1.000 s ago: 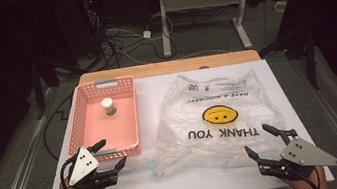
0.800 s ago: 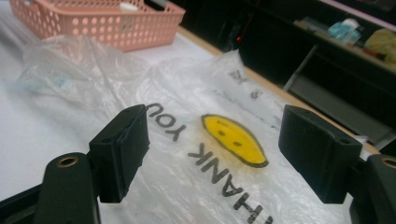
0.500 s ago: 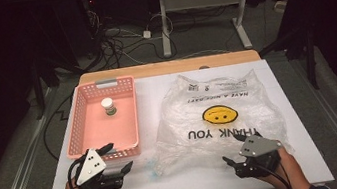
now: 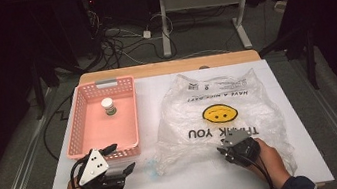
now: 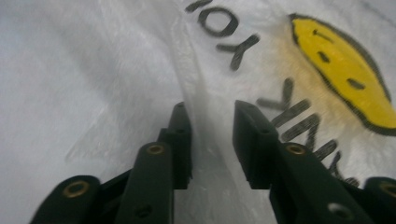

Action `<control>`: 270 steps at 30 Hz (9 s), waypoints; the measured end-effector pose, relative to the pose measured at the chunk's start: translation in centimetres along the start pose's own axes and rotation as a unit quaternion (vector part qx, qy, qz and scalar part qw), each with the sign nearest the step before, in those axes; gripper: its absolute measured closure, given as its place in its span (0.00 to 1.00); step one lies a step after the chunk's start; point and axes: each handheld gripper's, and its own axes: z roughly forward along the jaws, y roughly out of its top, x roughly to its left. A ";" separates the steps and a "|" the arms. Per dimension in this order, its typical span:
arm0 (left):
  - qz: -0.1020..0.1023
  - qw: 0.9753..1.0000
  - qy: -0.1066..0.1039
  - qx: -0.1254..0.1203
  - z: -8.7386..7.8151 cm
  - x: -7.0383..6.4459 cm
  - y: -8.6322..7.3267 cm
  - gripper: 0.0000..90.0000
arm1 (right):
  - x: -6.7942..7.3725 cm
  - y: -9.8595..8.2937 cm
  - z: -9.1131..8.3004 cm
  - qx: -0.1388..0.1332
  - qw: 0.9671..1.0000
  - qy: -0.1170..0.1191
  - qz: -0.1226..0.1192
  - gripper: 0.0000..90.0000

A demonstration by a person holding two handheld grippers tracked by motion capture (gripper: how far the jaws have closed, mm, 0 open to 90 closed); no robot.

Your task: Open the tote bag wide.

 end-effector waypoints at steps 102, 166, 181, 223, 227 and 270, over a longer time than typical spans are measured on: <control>-0.140 0.958 0.053 0.246 13.2 19.6 4.7 0.54 | -4.6 12.3 -4.5 -0.172 0.972 -0.156 0.029 1.00; 0.126 0.989 -0.059 0.054 16.7 -10.7 13.1 0.54 | -2.4 11.6 -3.8 -0.249 0.945 -0.204 0.059 1.00; 0.068 0.993 -0.020 0.096 21.9 -8.8 11.7 0.53 | -2.8 11.4 -3.6 -0.232 0.954 -0.181 0.063 1.00; 0.109 0.992 -0.014 -0.063 6.2 -6.1 11.2 0.33 | -3.9 11.5 -3.0 -0.204 0.961 -0.170 0.074 1.00; 0.107 0.993 0.024 -0.053 6.2 -4.7 9.5 0.25 | -4.1 11.3 -2.9 -0.202 0.961 -0.171 0.077 1.00; 0.040 0.997 0.036 0.054 10.2 -1.6 9.0 0.97 | -3.2 10.1 -5.5 -0.231 0.965 -0.113 0.044 0.52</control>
